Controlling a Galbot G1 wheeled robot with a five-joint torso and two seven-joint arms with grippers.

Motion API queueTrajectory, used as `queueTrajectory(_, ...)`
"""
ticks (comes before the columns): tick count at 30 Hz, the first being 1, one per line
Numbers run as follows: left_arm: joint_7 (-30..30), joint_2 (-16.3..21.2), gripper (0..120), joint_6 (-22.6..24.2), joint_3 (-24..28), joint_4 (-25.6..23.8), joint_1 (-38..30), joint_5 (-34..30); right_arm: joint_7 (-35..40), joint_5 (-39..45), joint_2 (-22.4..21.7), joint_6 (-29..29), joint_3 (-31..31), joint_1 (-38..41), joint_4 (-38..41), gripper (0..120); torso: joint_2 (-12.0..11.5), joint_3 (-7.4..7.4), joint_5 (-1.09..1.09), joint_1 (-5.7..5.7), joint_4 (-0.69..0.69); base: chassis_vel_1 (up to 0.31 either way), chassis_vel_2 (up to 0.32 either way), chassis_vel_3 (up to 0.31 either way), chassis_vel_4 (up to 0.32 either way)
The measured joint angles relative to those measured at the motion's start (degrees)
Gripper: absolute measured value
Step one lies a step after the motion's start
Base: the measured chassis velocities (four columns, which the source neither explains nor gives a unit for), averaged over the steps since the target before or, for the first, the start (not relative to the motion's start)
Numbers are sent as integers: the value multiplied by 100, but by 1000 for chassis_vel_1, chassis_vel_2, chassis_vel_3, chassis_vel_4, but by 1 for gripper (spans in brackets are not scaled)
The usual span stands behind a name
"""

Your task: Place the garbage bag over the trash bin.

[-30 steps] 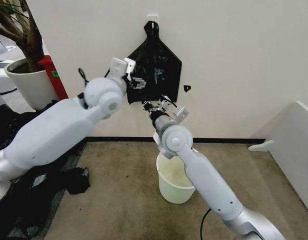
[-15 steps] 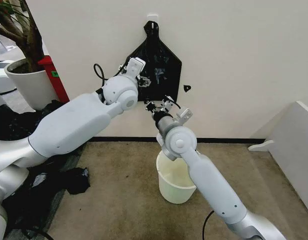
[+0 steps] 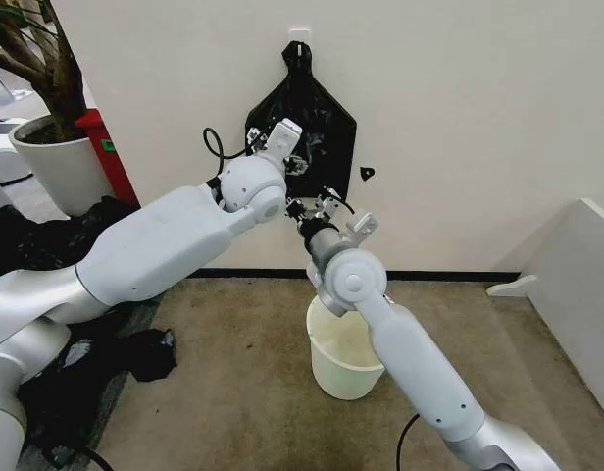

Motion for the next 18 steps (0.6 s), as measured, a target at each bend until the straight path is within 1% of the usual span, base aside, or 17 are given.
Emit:
queueTrajectory(4,-90,-128,100,-4,27,3,16,46,-16,-11,32,1,2,0,-36,0,0,0,1,0,-2,0,0,0,0)
queueTrajectory(6,-296,-137,100,-5,63,-173,80,-3,-27,-21,34,2,19,3,-59,0,0,0,0,0,-3,0,0,0,0)
queueTrajectory(10,-487,62,100,-6,107,-547,195,-51,-45,-24,1,1,77,10,-86,0,0,0,-1,0,0,0,0,0,0)
queueTrajectory(11,-487,62,100,-6,107,-547,195,-51,-45,-24,1,1,77,10,-86,0,0,0,-1,0,0,0,0,0,0)
queueTrajectory(12,-525,120,100,-7,109,-656,206,-59,-52,-28,-11,1,96,11,-97,0,0,0,0,0,1,0,0,0,0)
queueTrajectory(15,-575,205,100,-8,111,-912,215,-98,-54,-39,-33,-1,144,11,-103,0,0,0,0,0,-1,0,0,0,0)
queueTrajectory(18,-579,219,100,-8,114,-977,215,-125,-54,-45,-31,0,150,13,-104,0,0,0,1,0,-2,0,0,0,0)
